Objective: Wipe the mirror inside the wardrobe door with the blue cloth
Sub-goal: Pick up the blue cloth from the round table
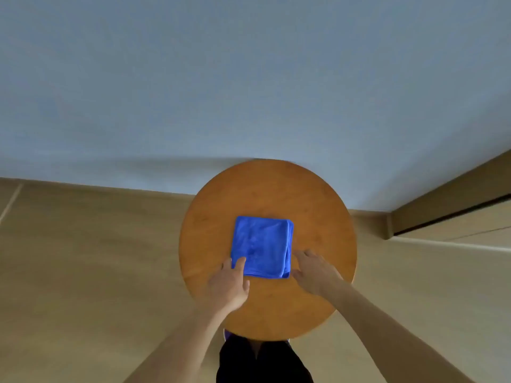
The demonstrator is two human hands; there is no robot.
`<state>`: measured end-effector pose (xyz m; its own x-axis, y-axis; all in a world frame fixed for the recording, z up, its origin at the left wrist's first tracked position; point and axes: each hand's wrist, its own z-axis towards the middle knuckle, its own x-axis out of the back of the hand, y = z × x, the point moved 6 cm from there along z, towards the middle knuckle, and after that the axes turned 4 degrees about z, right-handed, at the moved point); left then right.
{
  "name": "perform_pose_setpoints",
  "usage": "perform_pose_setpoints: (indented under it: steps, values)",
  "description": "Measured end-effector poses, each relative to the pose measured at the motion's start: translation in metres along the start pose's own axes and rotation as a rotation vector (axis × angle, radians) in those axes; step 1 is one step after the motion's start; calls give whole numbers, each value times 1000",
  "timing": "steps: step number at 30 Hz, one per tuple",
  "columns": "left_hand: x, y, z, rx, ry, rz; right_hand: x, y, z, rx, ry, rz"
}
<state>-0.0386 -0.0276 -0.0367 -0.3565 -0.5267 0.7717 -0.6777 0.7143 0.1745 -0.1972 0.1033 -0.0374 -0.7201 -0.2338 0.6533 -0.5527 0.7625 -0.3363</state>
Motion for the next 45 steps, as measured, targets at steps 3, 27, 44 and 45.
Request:
perform_pose_setpoints:
  steps: [3, 27, 44, 45]
  values:
    - [-7, -9, 27, 11, -12, 16, -10, 2, 22, -37, -17, 24]
    - [-64, -45, 149, 29, 126, -250, -89, 22, 125, -429, 87, 587]
    - [-5, -39, 54, 122, 222, -850, -42, -13, 57, -330, 55, 965]
    - [0, -40, 45, 141, 219, -859, -37, -19, 52, -311, 51, 970]
